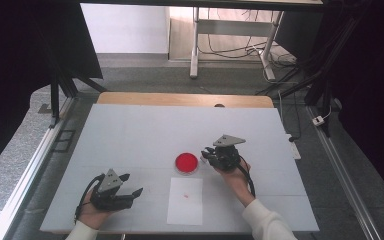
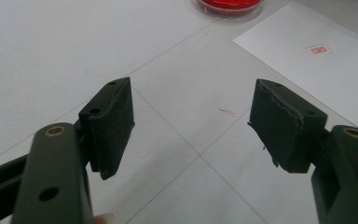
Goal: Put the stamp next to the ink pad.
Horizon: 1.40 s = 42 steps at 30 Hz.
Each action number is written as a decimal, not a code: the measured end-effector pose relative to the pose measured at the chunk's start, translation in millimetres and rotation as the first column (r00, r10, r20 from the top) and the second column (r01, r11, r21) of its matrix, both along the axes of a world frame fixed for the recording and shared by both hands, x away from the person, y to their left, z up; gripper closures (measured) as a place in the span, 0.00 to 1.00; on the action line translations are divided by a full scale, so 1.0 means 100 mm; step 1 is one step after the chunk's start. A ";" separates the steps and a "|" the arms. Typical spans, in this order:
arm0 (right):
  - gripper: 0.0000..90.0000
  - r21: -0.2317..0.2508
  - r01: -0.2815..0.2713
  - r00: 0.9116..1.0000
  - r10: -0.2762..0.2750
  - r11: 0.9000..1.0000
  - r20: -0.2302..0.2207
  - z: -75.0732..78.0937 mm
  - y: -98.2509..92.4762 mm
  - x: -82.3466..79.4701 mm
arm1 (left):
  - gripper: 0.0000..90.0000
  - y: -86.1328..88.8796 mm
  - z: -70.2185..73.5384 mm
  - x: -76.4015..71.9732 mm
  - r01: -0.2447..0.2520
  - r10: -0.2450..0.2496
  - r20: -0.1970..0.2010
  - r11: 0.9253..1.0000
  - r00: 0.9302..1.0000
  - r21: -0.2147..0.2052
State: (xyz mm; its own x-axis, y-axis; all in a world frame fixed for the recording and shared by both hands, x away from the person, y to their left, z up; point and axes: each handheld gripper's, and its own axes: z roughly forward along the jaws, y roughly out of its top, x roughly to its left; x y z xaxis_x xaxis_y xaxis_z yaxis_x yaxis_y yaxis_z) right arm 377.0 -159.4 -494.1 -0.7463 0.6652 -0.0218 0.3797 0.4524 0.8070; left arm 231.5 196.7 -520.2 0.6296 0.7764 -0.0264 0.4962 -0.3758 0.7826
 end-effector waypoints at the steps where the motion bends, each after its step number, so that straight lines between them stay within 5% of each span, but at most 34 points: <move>1: 0.83 -0.005 0.001 1.000 -0.001 1.000 -0.005 -0.01 0.00 0.01 | 0.34 0.00 0.00 0.00 -0.001 0.001 0.000 1.000 1.000 0.001; 19: 0.78 -0.012 0.011 0.999 -0.012 1.000 -0.032 -0.08 -0.01 0.06 | 0.34 0.00 0.01 0.00 0.002 -0.002 0.006 1.000 1.000 -0.003; 28: 0.59 0.046 0.012 1.000 -0.011 0.999 -0.018 -0.04 -0.04 0.04 | 0.34 0.01 0.01 0.00 -0.005 0.005 0.006 1.000 1.000 -0.003; 42: 0.51 0.109 -0.003 0.999 -0.002 0.994 0.046 0.10 -0.20 -0.07 | 0.34 0.04 0.00 0.04 -0.013 0.013 0.000 1.000 1.000 -0.017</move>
